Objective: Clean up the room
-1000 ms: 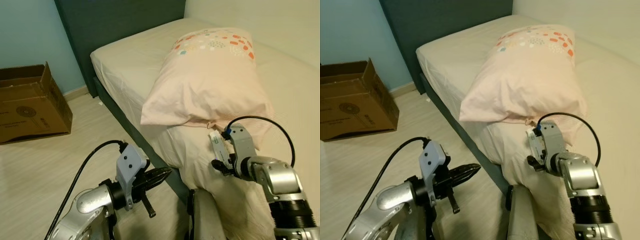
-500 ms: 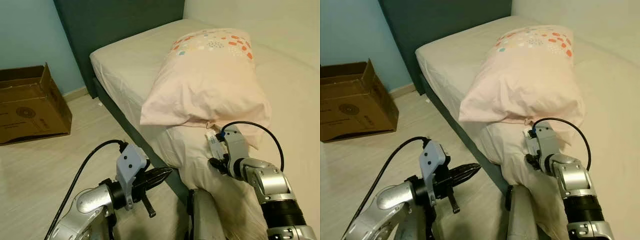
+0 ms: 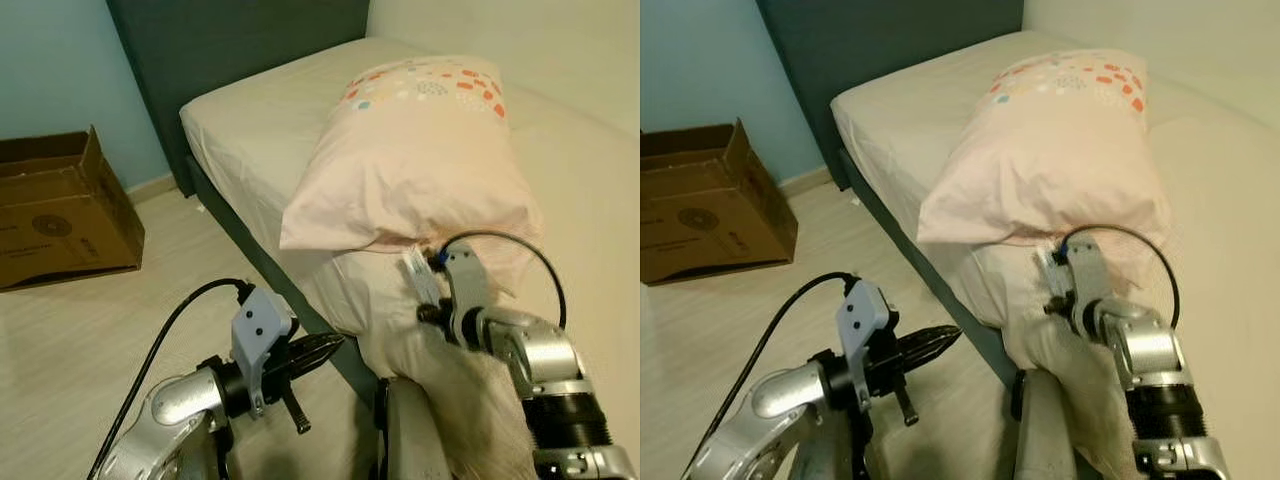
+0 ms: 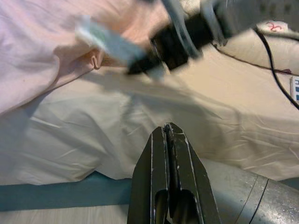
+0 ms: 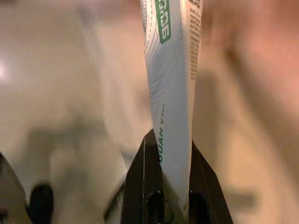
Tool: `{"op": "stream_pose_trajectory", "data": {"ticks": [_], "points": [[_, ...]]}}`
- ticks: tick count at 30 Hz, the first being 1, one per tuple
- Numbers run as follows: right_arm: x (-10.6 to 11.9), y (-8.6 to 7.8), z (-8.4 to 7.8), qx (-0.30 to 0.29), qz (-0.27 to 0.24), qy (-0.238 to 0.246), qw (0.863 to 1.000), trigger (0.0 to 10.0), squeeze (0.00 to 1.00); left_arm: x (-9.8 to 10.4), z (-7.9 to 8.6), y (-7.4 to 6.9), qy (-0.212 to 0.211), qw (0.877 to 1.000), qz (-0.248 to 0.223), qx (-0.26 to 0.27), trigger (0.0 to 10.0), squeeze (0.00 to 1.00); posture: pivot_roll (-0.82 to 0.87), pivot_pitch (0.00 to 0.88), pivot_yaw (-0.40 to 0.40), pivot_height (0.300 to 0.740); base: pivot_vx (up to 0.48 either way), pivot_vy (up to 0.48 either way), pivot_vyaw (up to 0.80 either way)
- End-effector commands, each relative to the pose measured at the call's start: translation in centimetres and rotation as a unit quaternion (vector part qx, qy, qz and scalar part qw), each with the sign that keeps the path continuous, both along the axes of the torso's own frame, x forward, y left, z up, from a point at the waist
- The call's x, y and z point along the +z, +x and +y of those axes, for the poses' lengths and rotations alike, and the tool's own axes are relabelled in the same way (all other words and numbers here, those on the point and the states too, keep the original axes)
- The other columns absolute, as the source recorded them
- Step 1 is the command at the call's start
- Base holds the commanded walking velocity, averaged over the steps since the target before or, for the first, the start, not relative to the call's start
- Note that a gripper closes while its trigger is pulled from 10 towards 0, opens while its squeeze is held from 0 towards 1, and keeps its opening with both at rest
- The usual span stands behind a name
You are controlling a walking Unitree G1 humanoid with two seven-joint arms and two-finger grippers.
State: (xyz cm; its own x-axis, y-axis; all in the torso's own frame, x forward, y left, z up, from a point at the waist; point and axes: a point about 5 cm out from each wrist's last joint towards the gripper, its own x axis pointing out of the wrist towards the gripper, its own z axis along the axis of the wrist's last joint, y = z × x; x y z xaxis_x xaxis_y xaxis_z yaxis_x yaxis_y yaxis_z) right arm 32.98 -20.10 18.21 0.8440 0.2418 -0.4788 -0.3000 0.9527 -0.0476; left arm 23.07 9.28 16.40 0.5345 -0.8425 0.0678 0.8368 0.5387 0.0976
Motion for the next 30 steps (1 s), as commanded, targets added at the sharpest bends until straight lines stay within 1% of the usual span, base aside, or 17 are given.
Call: {"op": "stream_pose_trajectory", "data": {"ticks": [1, 5, 10, 12, 14, 16, 17, 19, 20, 21, 22, 23, 24, 25, 26, 27, 30], "points": [[0.6, -0.4, 0.6, 0.024, 0.004, 0.033, 0.999, 0.0, 0.0, -0.5, 0.3, -0.1, 0.011, 1.0, 0.008, -0.001, 10.0, 0.0, 0.0, 0.233, 0.013, 0.528, 0.0, 0.0, 0.0], [3.2, -0.5, 1.3, 0.072, -0.029, 0.066, 0.995, 0.0, 0.0, -0.5, 0.2, -0.1, 0.011, 1.0, 0.009, -0.003, 10.0, 0.0, 0.0, 0.233, 0.013, 0.528, 0.0, 0.0, 0.0], [4.2, -0.7, 1.6, 0.098, -0.04, 0.083, 0.991, 0.0, 0.0, -0.6, 0.2, -0.2, 0.011, 1.0, 0.01, -0.004, 10.0, 0.0, 0.0, 0.236, 0.013, 0.528, 0.0, 0.0, 0.0], [5.8, -0.6, 2.2, 0.112, -0.08, 0.14, 0.98, 0.0, 0.0, -0.6, 0.4, -0.1, 0.012, 1.0, 0.009, 0.008, 10.0, 0.0, 0.0, 0.233, 0.013, 0.528, 0.0, 0.0, 0.0], [6.3, -0.6, 2.5, 0.113, -0.097, 0.162, 0.976, 0.0, 0.0, -0.7, 0.5, 0.1, 0.013, 1.0, 0.009, 0.016, 10.0, 0.0, -0.01, 0.225, 0.012, 0.528, 0.0, 0.0, 0.0], [6.3, -0.6, 2.5, 0.113, -0.097, 0.162, 0.976, 0.0, 0.0, -0.7, 0.5, 0.1, 0.013, 1.0, 0.009, 0.016, 10.0, 0.0, -0.01, 0.225, 0.012, 0.528, 0.0, 0.0, 0.0], [5.1, -0.3, 3.9, 0.094, -0.125, 0.178, 0.971, 0.0, 0.0, -1.4, 2.1, 2.5, 0.033, 0.989, 0.0, 0.144, 10.0, 0.0, -0.02, 0.206, 0.006, 0.528, 0.0, 0.0, 0.0], [3.3, -0.6, 5.6, 0.09, -0.123, 0.174, 0.973, 0.0, 0.0, -1.8, 3.8, 4.3, 0.029, 0.965, 0.006, 0.26, 10.0, 0.0, -0.02, 0.196, 0.002, 0.528, 0.0, 0.0, 0.0], [3.3, -0.6, 5.6, 0.09, -0.123, 0.174, 0.973, 0.0, 0.0, -1.8, 3.8, 4.3, 0.029, 0.965, 0.006, 0.26, 10.0, 0.0, -0.02, 0.196, 0.002, 0.528, 0.0, 0.0, 0.0], [2.3, -0.7, 6.3, 0.087, -0.122, 0.161, 0.976, 0.0, 0.0, -1.9, 4.7, 4.9, 0.013, 0.951, 0.012, 0.31, 10.0, 0.0, -0.02, 0.187, -0.002, 0.528, 0.0, 0.0, 0.0], [2.3, -0.7, 6.3, 0.087, -0.122, 0.161, 0.976, 0.0, 0.0, -1.9, 4.7, 4.9, 0.013, 0.951, 0.012, 0.31, 10.0, 0.0, -0.02, 0.187, -0.002, 0.528, 0.0, 0.0, 0.0], [1.3, -0.9, 7.1, 0.087, -0.14, 0.12, 0.979, 10.0, 0.0, -2.1, 5.8, 5.2, -0.01, 0.933, 0.034, 0.358, 10.0, 0.0, -0.02, 0.177, -0.005, 0.528, 0.0, 0.0, 0.0], [0.2, -1.0, 7.8, 0.088, -0.15, 0.097, 0.98, 10.0, 0.0, -2.6, 6.7, 5.4, -0.022, 0.916, 0.052, 0.396, 10.0, 0.0, -0.03, 0.156, -0.006, 0.528, 0.0, 0.0, 0.0], [0.2, -1.0, 7.8, 0.088, -0.15, 0.097, 0.98, 10.0, 0.0, -2.6, 6.7, 5.4, -0.022, 0.916, 0.052, 0.396, 10.0, 0.0, -0.03, 0.156, -0.006, 0.528, 0.0, 0.0, 0.0], [-0.8, -1.2, 8.3, 0.084, -0.156, 0.085, 0.98, 10.0, 0.0, -3.1, 7.3, 5.3, -0.028, 0.906, 0.068, 0.417, 10.0, 0.0, -0.03, 0.15, -0.009, 0.528, 0.0, 0.0, 0.0], [-1.7, -1.3, 8.6, 0.083, -0.163, 0.072, 0.981, 10.0, 0.0, -3.5, 7.6, 5.2, -0.025, 0.901, 0.071, 0.427, 10.0, 0.0, -0.03, 0.142, -0.012, 0.528, 0.0, 0.0, 0.0], [-2.4, -1.4, 8.8, 0.082, -0.166, 0.067, 0.98, 10.0, 0.0, -3.8, 7.7, 5.0, -0.011, 0.899, 0.068, 0.433, 10.0, 0.0, -0.03, 0.136, -0.013, 0.528, 0.0, 0.0, 0.0]]}}
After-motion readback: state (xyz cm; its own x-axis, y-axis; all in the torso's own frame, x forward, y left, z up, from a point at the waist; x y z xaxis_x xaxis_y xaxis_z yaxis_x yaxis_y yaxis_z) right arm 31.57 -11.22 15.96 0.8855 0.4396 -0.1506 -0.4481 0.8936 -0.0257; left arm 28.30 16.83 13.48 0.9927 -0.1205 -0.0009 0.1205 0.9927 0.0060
